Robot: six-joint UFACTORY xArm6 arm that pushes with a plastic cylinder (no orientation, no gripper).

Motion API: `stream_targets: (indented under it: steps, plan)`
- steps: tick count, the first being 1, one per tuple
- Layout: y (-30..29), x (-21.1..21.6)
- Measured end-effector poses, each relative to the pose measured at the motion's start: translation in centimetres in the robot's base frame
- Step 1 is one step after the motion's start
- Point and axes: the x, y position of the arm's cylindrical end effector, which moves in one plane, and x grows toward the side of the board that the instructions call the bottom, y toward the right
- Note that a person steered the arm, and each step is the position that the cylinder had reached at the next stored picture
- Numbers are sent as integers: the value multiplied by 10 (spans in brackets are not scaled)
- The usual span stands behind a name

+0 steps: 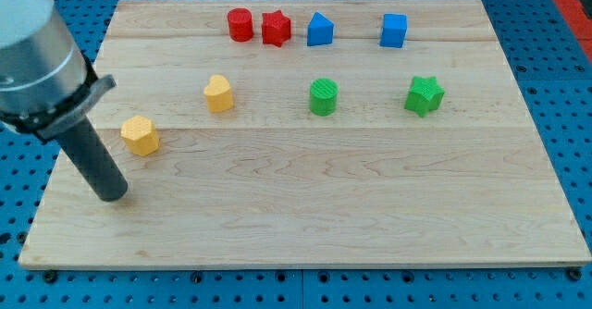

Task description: Place the hexagon parallel to heart

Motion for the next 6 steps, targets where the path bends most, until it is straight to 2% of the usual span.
stream_targets:
  steps: [2, 3, 4, 6]
  plan:
    - [19, -79]
    - [24, -99]
    - [67, -85]
    - [32, -114]
